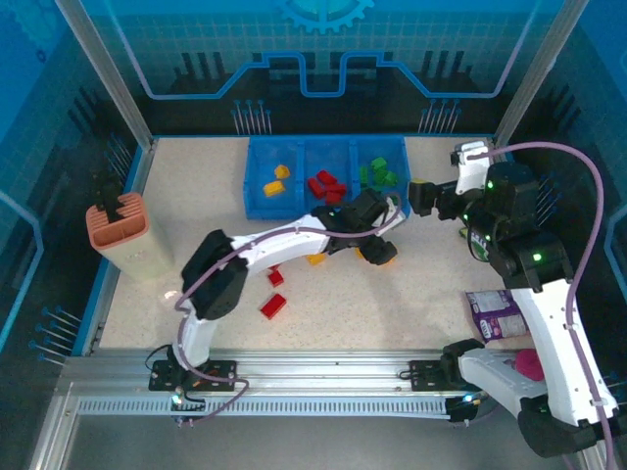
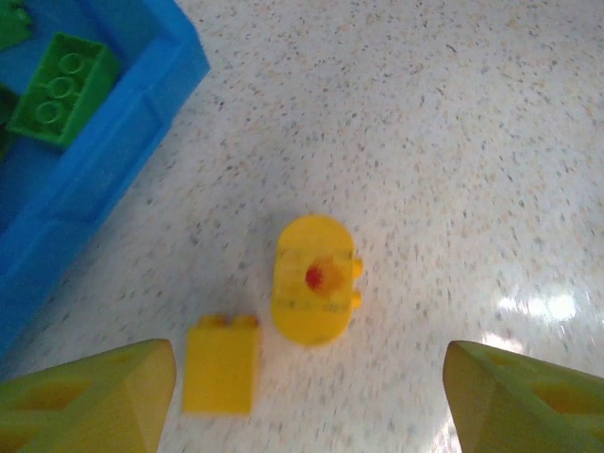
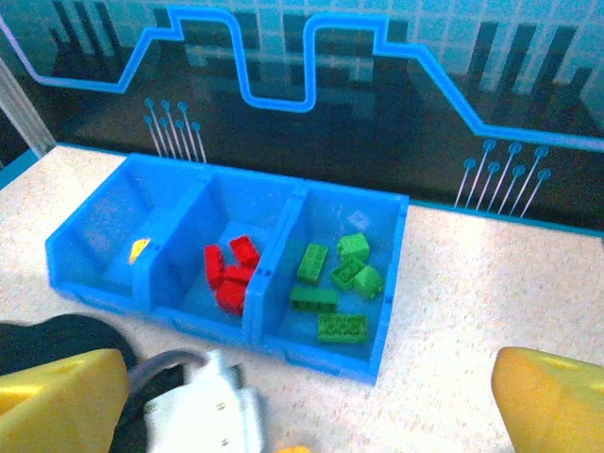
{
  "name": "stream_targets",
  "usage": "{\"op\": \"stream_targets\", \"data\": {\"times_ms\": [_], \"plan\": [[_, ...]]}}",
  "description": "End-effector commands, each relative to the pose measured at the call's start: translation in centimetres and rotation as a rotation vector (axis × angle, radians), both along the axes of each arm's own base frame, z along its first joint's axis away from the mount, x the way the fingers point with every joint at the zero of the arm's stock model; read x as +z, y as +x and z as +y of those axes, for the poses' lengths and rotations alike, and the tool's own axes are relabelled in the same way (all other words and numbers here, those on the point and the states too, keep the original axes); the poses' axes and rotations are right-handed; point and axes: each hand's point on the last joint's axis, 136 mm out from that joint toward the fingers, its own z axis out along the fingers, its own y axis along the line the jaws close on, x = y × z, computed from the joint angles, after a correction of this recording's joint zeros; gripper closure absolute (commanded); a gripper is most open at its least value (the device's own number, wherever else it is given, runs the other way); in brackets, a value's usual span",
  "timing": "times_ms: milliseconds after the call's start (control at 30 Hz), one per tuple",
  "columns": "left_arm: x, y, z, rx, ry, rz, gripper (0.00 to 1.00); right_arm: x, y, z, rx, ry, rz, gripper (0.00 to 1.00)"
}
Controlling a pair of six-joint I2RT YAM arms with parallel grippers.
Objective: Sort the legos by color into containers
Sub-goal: Pick up the lego from the center of the table.
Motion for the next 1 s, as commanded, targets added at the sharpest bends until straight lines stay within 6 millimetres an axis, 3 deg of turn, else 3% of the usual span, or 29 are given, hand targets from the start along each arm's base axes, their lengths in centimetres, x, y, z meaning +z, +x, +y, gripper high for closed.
{"op": "stream_targets", "data": {"times_ms": [0,200,433,767,967], "plan": [[-1.5,1.1,-2.1,0.006,-0.018,0.041,0.21,-0.4,-1.4,-0.2,0.006,0.014,0.043,0.00],[-4.4,2.1,-3.8,0.003,0.021,0.065,0.18,0.3,-0.6,0.6,0.041,0.028,0.045,0.00],[-7.8,2.2,-3.7,0.021,0.103,0.113,0.18,-0.2,-0.1,0.8,0.046,0.030,0.039,0.00],[-10.4,1.7,-2.1,0.051,0.181,0.149,0.18,-1.5,1.3,0.9,0.036,0.013,0.066,0.00],[-10.9,1.5,-2.2,0.045,0.183,0.167,0.25,-1.5,1.8,0.8,0.025,0.010,0.061,0.00]]}}
